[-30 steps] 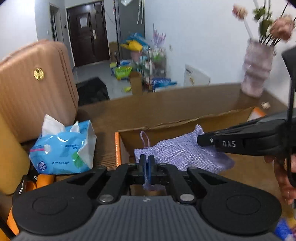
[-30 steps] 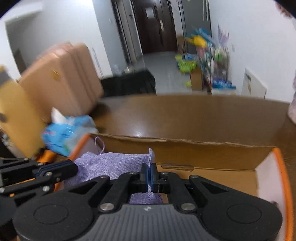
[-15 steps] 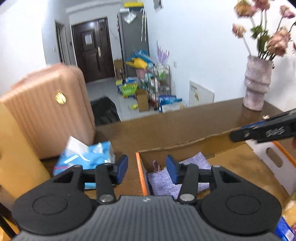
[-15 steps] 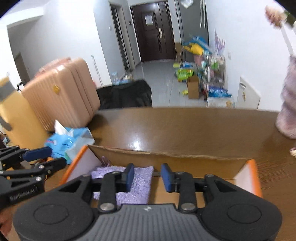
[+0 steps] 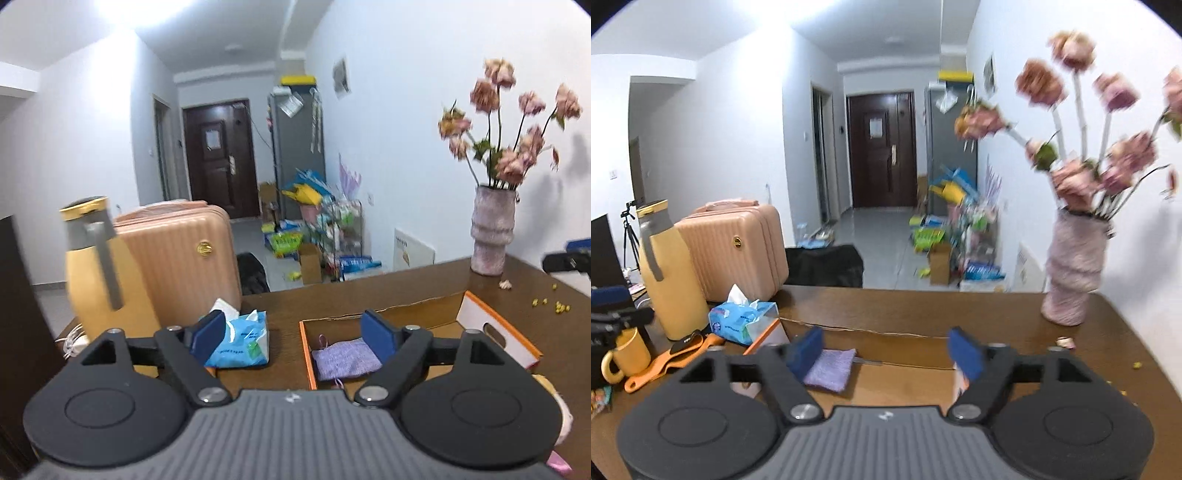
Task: Organize soft objects
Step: 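Open the right gripper to drop the purple pouch into the box, then move the right gripper back toward the clear plastic bag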
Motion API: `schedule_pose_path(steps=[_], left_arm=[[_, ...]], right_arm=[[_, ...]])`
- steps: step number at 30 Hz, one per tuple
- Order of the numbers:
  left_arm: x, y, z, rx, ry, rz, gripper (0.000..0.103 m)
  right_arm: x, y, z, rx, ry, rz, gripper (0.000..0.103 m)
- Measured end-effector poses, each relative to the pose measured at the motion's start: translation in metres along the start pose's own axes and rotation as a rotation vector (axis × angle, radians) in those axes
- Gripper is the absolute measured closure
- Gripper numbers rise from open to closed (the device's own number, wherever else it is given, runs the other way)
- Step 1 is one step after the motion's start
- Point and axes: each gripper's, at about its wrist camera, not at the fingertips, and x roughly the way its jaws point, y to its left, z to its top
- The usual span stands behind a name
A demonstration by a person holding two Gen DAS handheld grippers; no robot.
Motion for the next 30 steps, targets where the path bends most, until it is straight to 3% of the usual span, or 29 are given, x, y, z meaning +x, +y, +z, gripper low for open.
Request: schedule_pose_path(steps=[5,10,16,19,23,30], left_arm=[[-0.067,-0.011,-0.049,-0.025,-0.086,0.008,0.011],[-0.117,-0.027,-0.098,-0.027,-0.137,0.002,0.005],[-0.163,-0.030,-0.159,-0.097,-0.101,-0.052,0.004],[-0.176,-0.029,-0.180,-0.080,-0.072,-0.054,0.004],[-0.182,-0.029,-0.188,-0.054,-0.062,-0.036,0.004],[-0.168,-0.029,-0.192,-0.064,-0.041,-0.038,0.003]], right_arm=[[-0.068,0.019,-0.058,-0.080,-0.112,-0.043,0.014],[-0.120,0.037,-0.120,-0.080,-0.160,-0.050,0.012],[-0.169,0.060,-0.192,-0.009,-0.182,-0.031,0.010],[-0.185,0.072,-0.224,0.047,-0.162,-0.009,0.010],[-0.190,0.083,-0.239,0.016,-0.139,-0.005,0.010],[-0.176,0.089,-0.234,0.014,-0.132,-0.001,0.010]])
